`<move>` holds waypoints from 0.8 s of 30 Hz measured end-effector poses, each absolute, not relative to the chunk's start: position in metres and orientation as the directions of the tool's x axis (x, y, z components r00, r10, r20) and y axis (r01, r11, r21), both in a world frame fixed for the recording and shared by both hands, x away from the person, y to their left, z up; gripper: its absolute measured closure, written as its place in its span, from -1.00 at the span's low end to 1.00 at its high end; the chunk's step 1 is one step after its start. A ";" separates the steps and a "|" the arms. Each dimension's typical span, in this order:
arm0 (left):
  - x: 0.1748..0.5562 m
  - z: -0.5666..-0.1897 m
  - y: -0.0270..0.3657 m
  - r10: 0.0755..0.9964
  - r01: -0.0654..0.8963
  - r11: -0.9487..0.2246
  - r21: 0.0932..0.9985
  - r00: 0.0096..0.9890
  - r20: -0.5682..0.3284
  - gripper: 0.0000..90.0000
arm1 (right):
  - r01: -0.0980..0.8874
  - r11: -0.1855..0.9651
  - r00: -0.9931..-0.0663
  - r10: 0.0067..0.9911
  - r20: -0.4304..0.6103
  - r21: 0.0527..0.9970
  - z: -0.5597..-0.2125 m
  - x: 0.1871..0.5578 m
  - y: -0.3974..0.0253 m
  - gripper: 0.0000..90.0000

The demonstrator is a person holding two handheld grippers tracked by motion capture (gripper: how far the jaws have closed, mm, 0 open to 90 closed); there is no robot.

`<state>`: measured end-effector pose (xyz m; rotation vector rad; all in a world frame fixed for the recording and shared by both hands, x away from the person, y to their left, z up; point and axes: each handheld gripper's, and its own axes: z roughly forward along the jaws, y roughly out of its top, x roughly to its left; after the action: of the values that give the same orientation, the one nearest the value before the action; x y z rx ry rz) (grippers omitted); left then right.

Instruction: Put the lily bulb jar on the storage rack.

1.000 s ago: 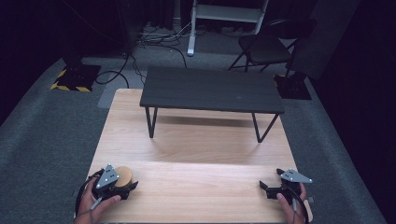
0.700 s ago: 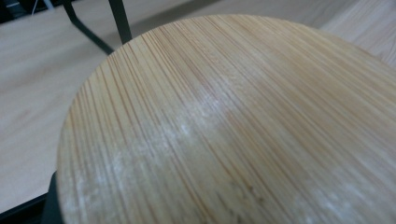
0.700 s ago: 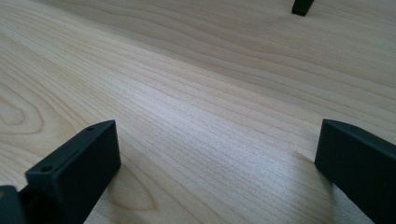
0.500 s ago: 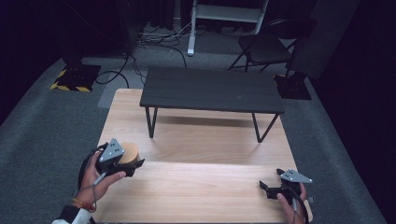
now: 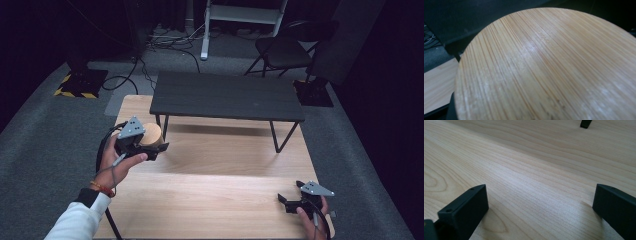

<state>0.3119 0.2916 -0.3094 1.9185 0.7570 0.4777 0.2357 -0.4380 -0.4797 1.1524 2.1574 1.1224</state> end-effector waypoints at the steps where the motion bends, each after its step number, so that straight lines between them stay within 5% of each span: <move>1: 0.315 -0.306 0.291 0.682 0.299 -0.320 0.899 0.731 0.000 -0.43 | 0.471 0.321 -0.552 0.834 -0.009 0.822 -0.480 0.236 -0.438 -1.00; 24: 0.403 -0.238 0.240 0.637 0.258 -0.338 0.905 0.771 0.018 -0.43 | 0.471 0.320 -0.551 0.834 -0.009 0.822 -0.480 0.236 -0.438 -1.00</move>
<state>0.4034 0.2396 -0.2380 1.9229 0.6795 0.4555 0.2357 -0.4379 -0.4797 1.1536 2.1569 1.1227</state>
